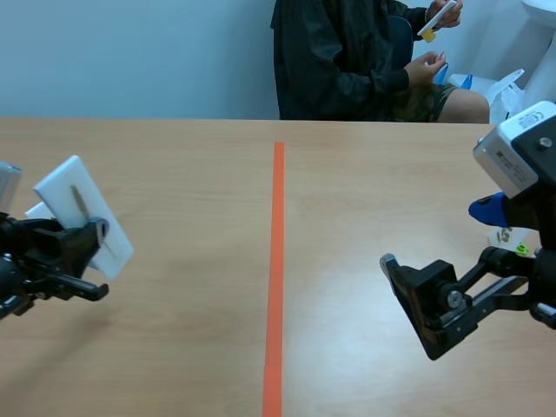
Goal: Sort the leaf by its shape. The table is split by an orange tape line. A compound leaf with several leaflets goes to the left side, a simple leaf with one blade goes to the right side. Return to the home posture when a red brick is placed on the table.
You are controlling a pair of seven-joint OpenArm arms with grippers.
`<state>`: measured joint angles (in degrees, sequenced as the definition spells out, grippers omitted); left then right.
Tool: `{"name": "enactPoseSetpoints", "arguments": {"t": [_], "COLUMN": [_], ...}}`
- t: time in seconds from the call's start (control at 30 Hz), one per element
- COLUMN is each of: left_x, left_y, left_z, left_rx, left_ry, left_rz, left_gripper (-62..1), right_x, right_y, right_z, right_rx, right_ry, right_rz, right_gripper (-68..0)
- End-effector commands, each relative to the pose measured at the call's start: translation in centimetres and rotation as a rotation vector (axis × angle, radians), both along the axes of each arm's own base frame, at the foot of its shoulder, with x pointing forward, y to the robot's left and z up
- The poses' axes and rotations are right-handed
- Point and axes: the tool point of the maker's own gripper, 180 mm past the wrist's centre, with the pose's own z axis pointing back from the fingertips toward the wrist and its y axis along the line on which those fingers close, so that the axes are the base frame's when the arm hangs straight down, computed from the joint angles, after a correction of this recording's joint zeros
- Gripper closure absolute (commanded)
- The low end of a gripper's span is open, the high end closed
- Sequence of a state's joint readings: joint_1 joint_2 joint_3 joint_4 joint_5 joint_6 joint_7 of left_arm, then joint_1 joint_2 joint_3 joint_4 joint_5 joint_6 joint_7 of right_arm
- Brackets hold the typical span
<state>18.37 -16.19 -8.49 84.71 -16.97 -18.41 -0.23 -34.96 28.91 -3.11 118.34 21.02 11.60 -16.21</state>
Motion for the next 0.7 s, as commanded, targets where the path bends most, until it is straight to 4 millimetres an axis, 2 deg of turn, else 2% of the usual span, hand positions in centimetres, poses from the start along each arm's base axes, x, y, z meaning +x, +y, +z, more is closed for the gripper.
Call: {"name": "enactPoseSetpoints", "arguments": {"t": [0.0,0.1,0.37,0.67], "left_x": [1.1,1.6,3.1,4.4], "left_y": [-0.1,1.4,4.6,7.7], "left_z": [1.6,1.4,-1.7,-4.2], "left_rx": [-0.014,0.000,0.003,-0.016], "left_ry": [-0.060,-0.061,-0.008,0.032], "left_rz": [0.002,0.065,0.180,0.300], "left_gripper": [-4.1,-4.1,-4.1,-4.2], "right_x": [0.5,0.5,0.5,0.5], "right_y": [-0.2,-0.2,-0.2,-0.2], "right_z": [0.7,0.7,0.7,0.7], "right_rx": [0.005,0.006,0.005,0.005], "right_ry": [-0.030,-0.030,-0.030,-0.030], "right_rz": [-0.007,-0.007,-0.007,-0.007], "right_gripper": [-67.9,-67.9,-67.9,-67.9]}}
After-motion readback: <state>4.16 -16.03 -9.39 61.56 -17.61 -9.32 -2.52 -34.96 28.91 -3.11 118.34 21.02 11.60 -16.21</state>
